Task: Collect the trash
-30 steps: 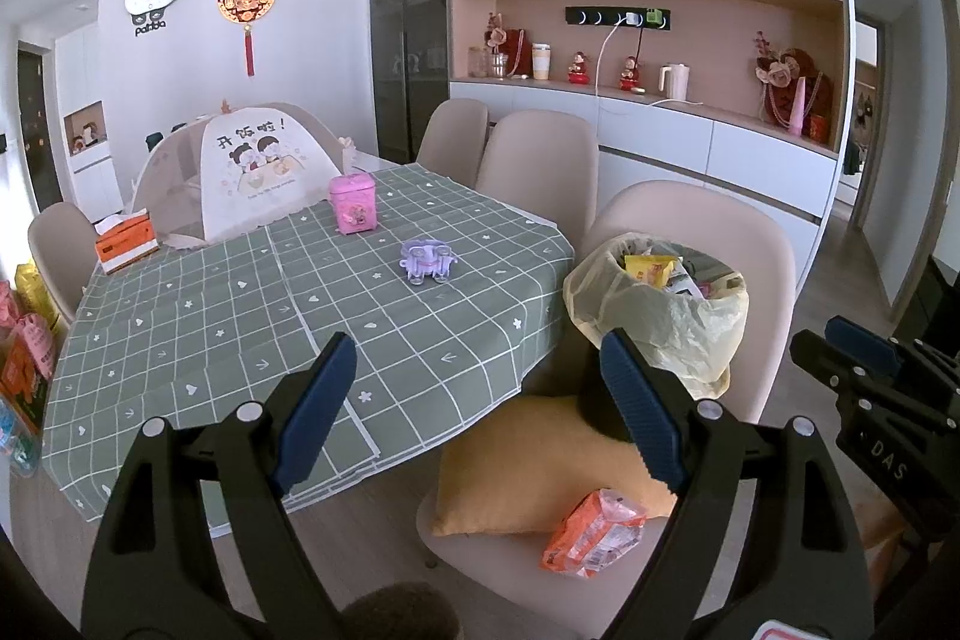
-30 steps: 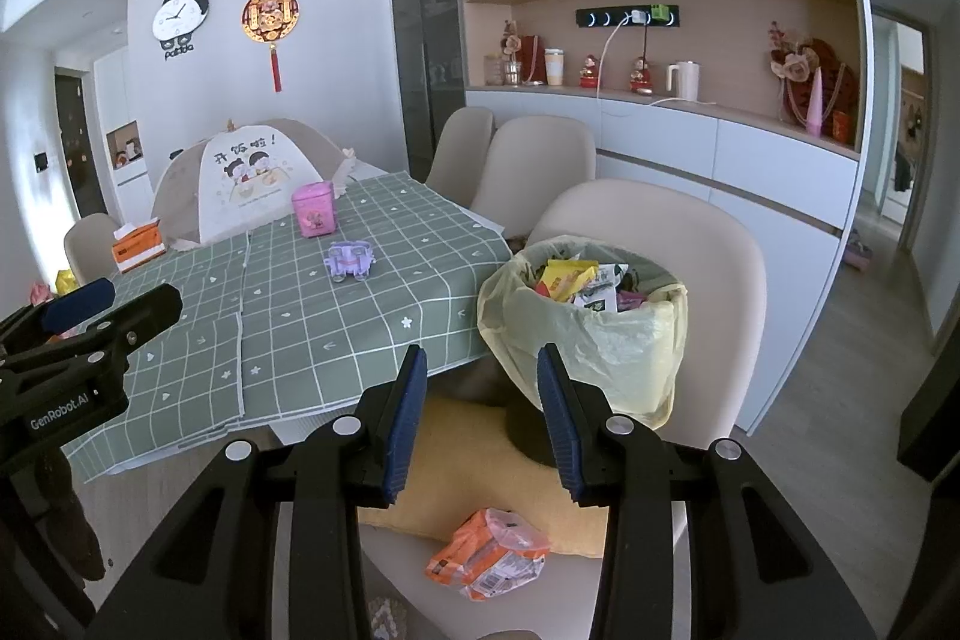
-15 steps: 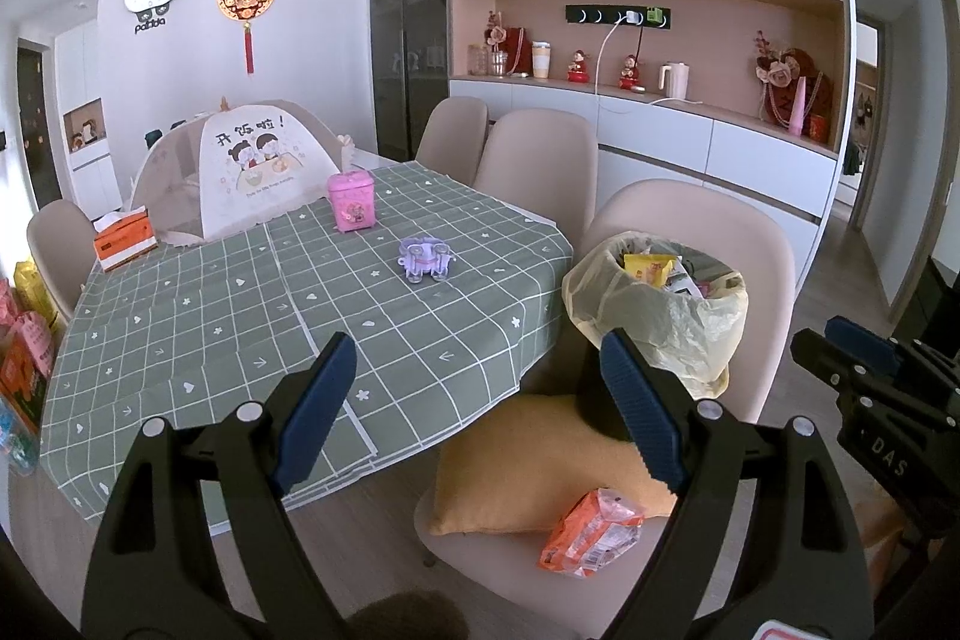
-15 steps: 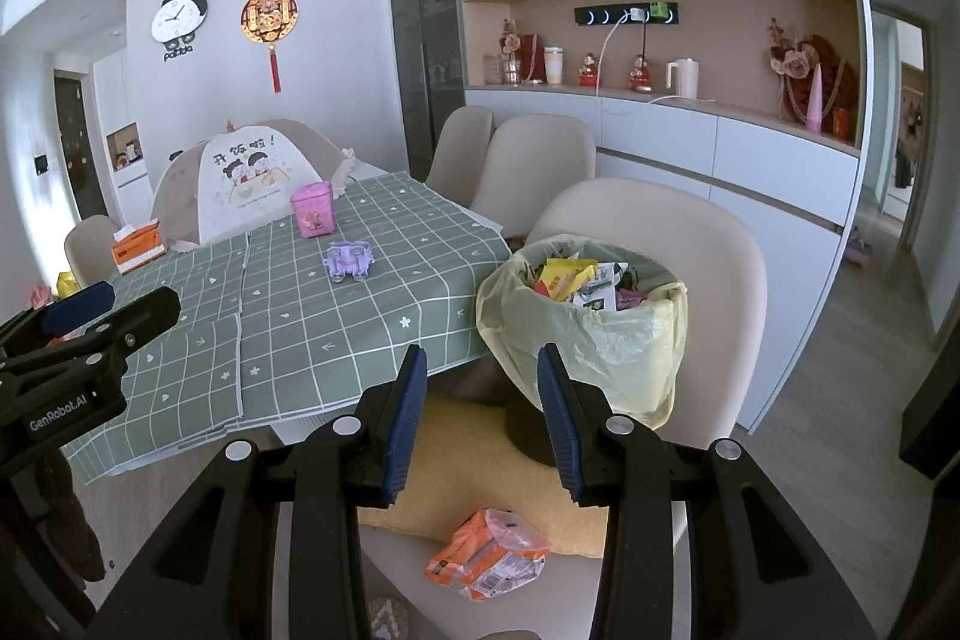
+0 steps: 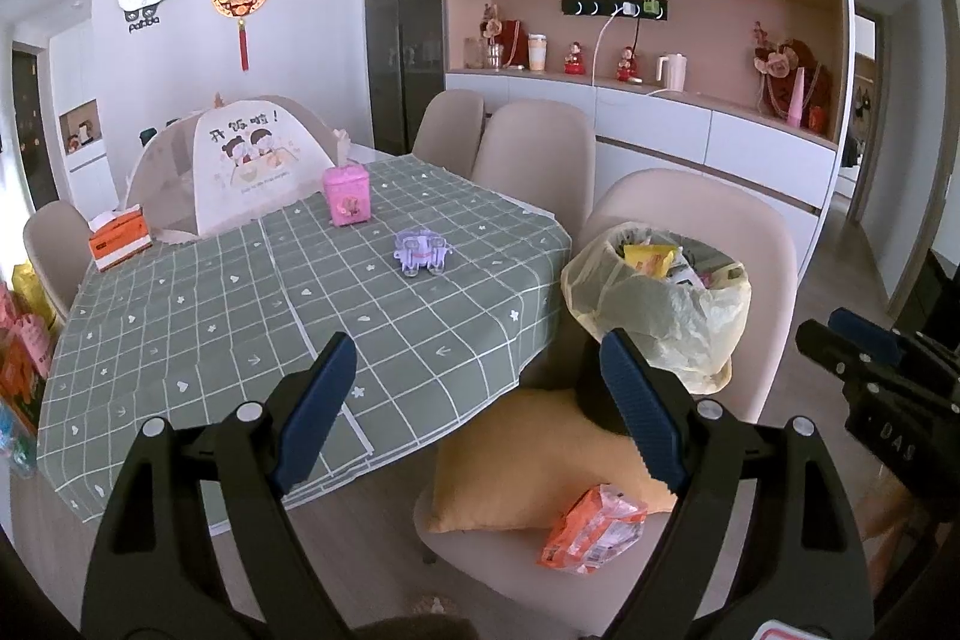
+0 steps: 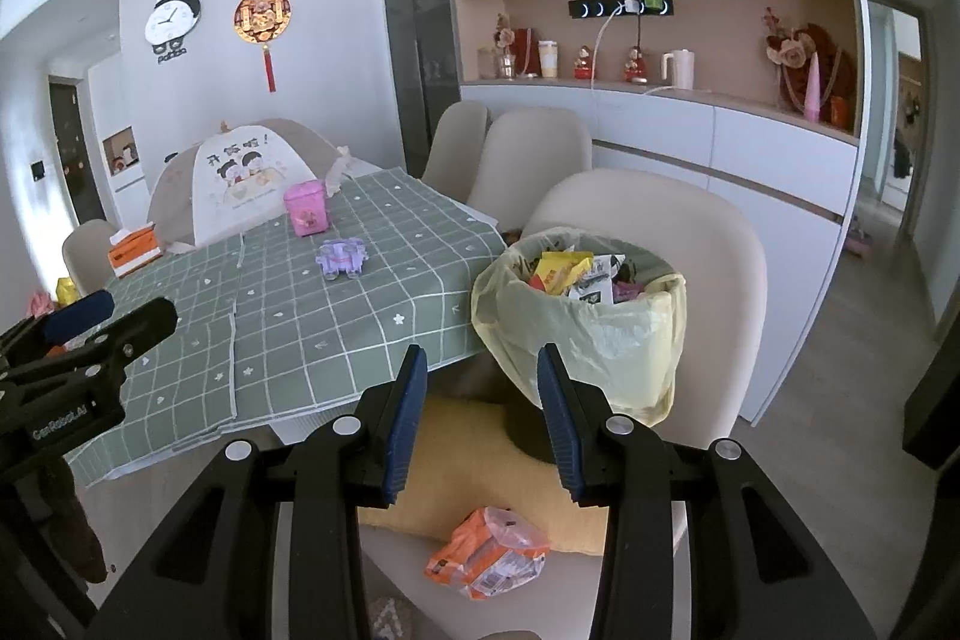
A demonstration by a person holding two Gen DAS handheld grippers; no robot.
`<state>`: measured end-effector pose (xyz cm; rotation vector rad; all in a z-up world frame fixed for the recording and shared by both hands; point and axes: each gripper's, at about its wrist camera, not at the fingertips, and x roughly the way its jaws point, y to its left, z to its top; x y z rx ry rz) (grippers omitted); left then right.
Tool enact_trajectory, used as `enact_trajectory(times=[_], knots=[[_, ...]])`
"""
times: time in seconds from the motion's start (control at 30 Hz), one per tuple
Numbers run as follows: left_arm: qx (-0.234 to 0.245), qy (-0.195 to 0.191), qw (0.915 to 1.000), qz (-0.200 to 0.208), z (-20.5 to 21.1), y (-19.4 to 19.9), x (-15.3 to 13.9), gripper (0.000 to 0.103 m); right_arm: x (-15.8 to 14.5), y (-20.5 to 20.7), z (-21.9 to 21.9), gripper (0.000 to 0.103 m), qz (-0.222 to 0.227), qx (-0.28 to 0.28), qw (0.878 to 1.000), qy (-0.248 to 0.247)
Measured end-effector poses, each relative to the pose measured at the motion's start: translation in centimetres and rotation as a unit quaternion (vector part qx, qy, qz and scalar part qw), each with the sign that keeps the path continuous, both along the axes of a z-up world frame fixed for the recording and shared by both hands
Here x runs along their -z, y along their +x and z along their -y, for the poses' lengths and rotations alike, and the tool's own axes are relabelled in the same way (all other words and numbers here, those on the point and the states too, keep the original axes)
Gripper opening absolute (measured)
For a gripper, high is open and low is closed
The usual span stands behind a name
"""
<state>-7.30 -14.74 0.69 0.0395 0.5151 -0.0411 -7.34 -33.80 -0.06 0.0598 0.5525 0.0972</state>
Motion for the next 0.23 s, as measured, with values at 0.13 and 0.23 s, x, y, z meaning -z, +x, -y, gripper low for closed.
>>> enact_trajectory(times=[0.13,0.23], knots=[[-0.023,-0.005,0.9989,-0.040,-2.7,2.5,1.7,0.079,1.0,2.6,-0.8,0.037,-0.017,-0.003,1.000,0.004],[-0.089,-0.025,0.9920,-0.086,-8.8,7.2,3.6,0.080,2.6,6.7,-3.7,0.052,-0.044,-0.048,0.998,0.001]])
